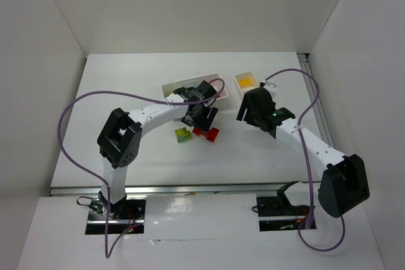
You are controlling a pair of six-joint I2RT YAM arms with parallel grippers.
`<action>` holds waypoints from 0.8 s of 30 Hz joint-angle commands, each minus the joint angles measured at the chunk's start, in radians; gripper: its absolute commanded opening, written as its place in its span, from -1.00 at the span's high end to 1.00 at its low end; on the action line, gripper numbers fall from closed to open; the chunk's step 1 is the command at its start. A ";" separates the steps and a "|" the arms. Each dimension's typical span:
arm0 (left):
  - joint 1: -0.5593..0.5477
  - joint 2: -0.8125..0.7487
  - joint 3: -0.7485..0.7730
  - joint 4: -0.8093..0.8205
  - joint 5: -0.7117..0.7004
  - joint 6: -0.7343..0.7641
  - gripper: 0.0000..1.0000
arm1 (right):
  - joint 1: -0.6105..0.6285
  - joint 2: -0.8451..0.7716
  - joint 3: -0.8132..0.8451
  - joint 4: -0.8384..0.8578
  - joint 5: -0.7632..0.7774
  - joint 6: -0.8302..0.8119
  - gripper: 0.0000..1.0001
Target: Sort the legos into containers by color
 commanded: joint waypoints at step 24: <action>0.004 -0.029 0.056 0.012 0.057 -0.006 1.00 | -0.057 0.076 -0.003 0.136 -0.530 -0.193 -0.64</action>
